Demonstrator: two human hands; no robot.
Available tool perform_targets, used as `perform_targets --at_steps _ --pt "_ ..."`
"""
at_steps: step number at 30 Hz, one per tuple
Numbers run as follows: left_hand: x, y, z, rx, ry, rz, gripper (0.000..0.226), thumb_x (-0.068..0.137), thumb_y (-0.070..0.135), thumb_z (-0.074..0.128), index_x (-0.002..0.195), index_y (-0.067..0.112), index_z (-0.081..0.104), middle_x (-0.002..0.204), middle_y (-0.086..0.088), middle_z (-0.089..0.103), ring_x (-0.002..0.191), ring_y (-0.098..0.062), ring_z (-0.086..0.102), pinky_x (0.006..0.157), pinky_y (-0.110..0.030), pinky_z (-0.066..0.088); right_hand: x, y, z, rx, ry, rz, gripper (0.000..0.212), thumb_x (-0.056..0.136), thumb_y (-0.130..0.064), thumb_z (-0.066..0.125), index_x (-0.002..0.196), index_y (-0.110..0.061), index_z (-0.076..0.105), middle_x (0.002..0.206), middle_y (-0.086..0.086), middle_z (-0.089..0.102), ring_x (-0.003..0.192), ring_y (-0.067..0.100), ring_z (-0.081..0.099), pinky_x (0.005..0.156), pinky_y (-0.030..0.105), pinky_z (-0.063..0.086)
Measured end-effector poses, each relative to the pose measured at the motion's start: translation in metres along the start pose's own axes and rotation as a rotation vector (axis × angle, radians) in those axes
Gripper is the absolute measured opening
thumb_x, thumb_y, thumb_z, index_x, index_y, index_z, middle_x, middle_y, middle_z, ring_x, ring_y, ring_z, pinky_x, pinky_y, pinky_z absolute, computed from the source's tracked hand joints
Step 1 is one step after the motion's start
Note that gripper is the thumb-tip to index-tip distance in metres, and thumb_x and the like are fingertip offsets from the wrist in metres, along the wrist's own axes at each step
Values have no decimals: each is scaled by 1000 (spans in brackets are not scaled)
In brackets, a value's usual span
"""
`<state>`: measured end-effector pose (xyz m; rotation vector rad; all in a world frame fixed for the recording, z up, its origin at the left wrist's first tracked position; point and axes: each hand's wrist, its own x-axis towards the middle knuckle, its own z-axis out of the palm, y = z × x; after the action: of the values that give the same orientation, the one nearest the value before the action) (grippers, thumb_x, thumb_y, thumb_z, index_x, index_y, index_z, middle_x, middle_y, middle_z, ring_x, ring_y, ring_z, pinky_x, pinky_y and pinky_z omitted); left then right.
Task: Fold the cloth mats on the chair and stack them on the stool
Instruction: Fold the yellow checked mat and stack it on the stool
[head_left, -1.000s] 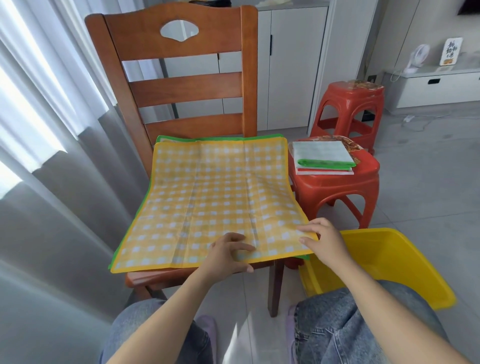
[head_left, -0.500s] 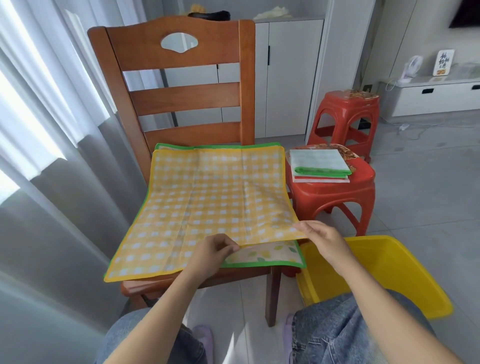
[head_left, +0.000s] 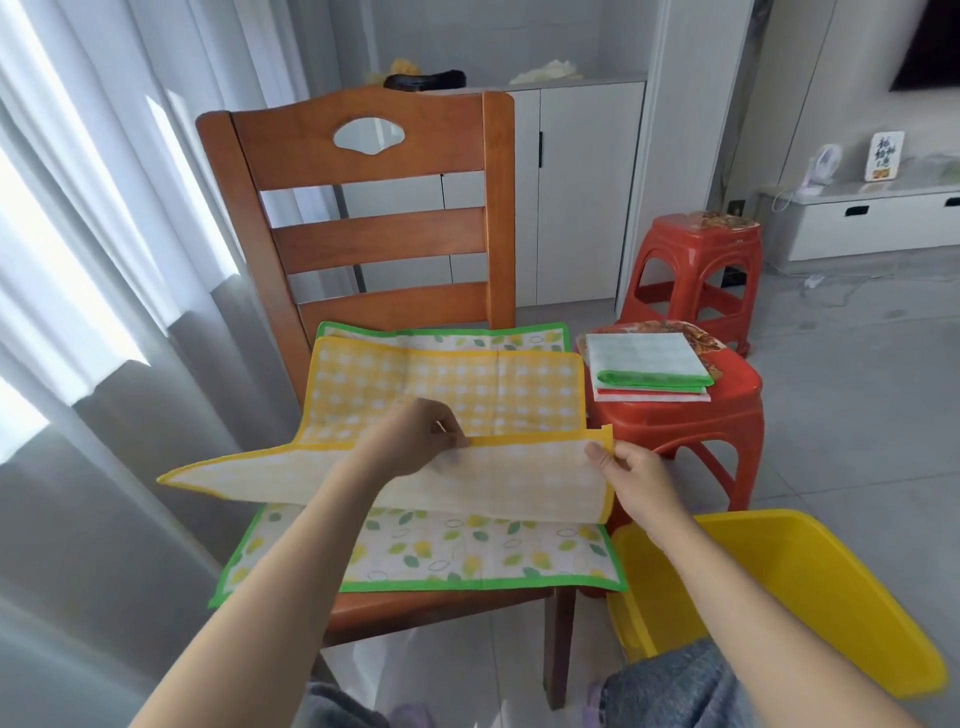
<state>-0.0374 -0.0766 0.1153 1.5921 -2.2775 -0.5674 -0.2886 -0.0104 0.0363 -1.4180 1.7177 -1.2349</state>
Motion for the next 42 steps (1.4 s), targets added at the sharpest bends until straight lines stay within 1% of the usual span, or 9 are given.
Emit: perform_targets --at_steps 2,3,8,12,17,20,23,29,42 --pt "25 4 -1 113 23 9 9 88 29 61 84 23 67 75 7 61 68 -13 57 54 -25 40 14 -8 4 28 90 29 48 88 -44 55 59 -6 52 53 13 51 52 25 49 52 38 37" --pt "38 4 2 132 37 8 9 89 28 60 85 25 67 84 6 65 77 -17 61 61 -26 45 23 -7 7 29 122 47 43 91 -35 55 55 -13 46 49 2 42 49 16 40 49 32 28" --pt "95 -15 42 154 61 -36 21 91 20 49 92 25 68 101 7 70 98 -20 61 90 -32 35 73 22 27 -79 133 154 42 94 -28 52 57 -13 40 53 -1 40 53 16 39 51 31 24" --pt "127 -42 83 124 34 -64 19 90 22 50 95 25 68 105 3 69 102 -19 59 93 -30 27 97 52 44 -180 126 223 40 95 -28 50 57 -22 39 56 -4 43 65 22 46 50 27 27" --pt "147 -67 120 78 20 -57 19 88 23 52 100 23 67 111 0 62 108 -23 55 96 -31 29 110 70 59 -306 107 331 34 95 -30 48 64 -18 42 71 4 57 87 33 59 61 31 31" --pt "147 -77 138 19 110 -47 16 87 21 55 97 20 67 109 0 59 111 -22 50 95 -32 28 114 74 67 -447 66 389 28 95 -34 46 91 -8 55 106 16 62 104 35 58 69 33 37" --pt "144 -80 149 -4 189 -24 14 88 24 58 98 18 65 109 -1 59 112 -24 49 95 -33 28 116 76 71 -532 51 440 39 95 -36 44 113 -2 52 119 18 54 111 36 54 82 37 43" --pt "131 -77 142 4 171 6 28 94 26 49 121 21 56 129 0 53 123 -23 44 105 -32 21 113 73 73 -498 164 422 31 91 -27 54 107 -1 51 112 22 56 103 39 56 80 39 45" --pt "56 -92 138 -86 50 -68 37 100 31 36 135 25 48 148 5 39 139 -10 29 115 -30 12 94 58 67 -548 297 160 29 89 -15 56 116 -7 61 114 13 61 110 34 50 90 39 40"
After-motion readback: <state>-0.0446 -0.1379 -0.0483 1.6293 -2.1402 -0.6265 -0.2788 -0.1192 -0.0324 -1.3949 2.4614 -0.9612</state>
